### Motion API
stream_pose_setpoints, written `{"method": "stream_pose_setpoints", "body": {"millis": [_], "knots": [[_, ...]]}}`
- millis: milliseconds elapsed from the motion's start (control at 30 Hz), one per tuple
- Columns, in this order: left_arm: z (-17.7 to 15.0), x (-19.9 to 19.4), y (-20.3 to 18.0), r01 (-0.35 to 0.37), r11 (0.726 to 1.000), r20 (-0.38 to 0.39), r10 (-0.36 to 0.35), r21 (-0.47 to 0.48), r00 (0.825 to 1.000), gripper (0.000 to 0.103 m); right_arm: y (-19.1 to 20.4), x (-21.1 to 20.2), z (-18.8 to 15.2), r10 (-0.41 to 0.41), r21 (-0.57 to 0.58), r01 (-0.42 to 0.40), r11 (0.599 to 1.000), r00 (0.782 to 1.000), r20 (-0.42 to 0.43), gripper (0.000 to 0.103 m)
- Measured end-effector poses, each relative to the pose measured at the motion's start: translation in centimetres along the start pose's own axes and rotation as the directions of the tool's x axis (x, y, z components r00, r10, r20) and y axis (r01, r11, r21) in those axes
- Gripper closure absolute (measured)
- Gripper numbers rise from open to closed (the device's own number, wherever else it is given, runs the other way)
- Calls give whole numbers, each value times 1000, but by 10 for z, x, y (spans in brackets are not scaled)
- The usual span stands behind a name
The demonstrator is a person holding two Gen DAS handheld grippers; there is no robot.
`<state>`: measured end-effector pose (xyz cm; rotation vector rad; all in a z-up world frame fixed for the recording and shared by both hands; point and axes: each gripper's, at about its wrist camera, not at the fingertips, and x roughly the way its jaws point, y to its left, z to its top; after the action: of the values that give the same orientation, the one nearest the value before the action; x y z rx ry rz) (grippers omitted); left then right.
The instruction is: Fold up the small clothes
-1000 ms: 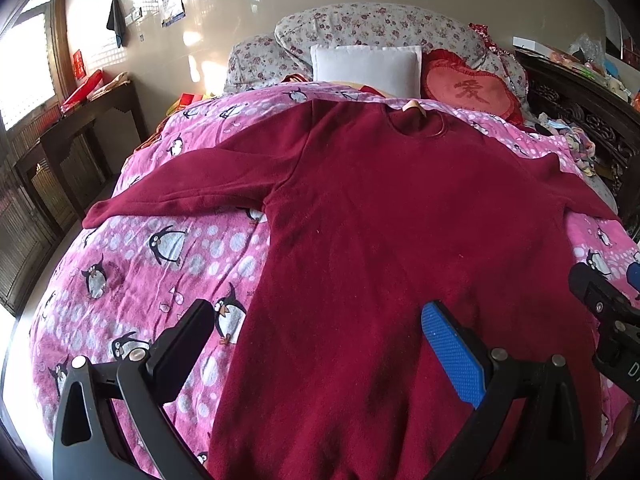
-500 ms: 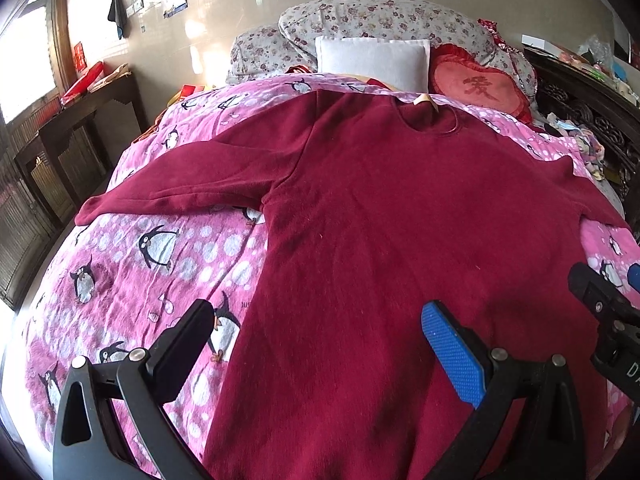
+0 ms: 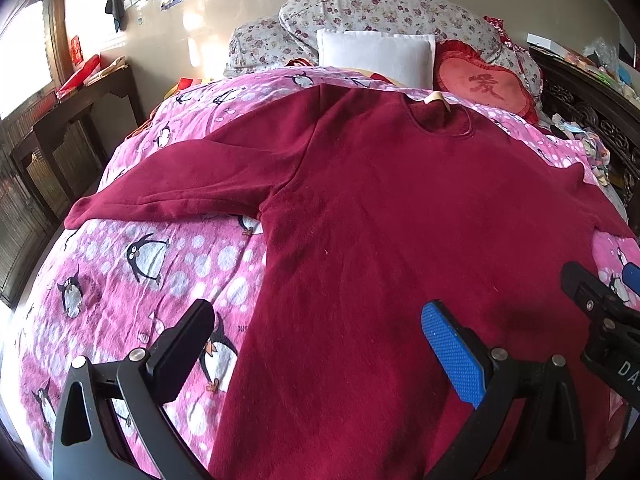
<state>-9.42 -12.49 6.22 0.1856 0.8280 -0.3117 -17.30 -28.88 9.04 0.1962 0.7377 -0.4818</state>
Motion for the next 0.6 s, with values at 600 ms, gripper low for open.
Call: {"method": "stream_pose_setpoints", "body": {"millis": [600], "knots": [[17, 19, 17, 8, 999, -29, -10, -42, 1000, 0, 21, 30, 7, -29, -57, 26, 998, 999, -37, 0]]}}
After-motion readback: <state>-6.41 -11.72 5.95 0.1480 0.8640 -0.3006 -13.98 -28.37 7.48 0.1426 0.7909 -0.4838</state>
